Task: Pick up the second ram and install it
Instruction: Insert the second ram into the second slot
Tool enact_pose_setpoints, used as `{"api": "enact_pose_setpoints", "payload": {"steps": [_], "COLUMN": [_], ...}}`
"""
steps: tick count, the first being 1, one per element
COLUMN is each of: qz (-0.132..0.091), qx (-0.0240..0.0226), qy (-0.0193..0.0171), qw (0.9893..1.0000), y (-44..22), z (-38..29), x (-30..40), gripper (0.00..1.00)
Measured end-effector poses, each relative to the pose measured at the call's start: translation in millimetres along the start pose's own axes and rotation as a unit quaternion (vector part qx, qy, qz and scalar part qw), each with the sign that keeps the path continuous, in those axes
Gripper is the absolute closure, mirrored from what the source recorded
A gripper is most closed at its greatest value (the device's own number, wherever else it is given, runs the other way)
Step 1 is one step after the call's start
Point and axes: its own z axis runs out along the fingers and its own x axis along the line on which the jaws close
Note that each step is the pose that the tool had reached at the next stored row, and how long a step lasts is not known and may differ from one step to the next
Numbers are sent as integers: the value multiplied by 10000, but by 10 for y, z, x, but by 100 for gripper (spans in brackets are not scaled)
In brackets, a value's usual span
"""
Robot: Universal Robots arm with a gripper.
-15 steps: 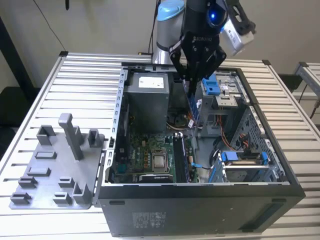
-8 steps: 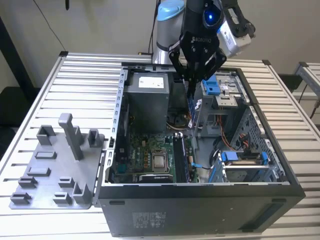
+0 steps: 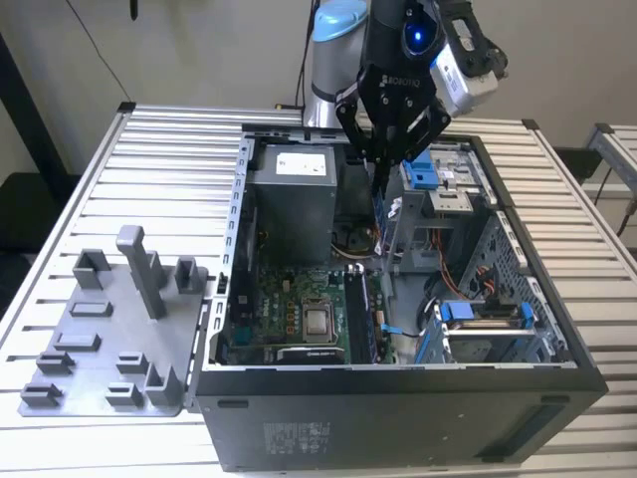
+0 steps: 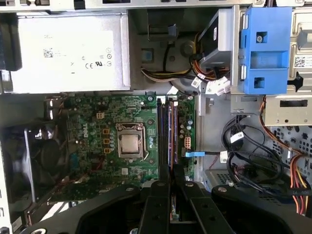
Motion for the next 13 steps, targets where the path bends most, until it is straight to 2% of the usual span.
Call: {"api": "enact_pose_setpoints", "payload": {"steps": [7, 13], "qz": [-100, -101], "qx": [1, 1], "qy": [-5, -5], "qw": [9999, 9999], "y": [3, 3], "z": [28, 30], "x": [-36, -36], "gripper": [86, 86]}}
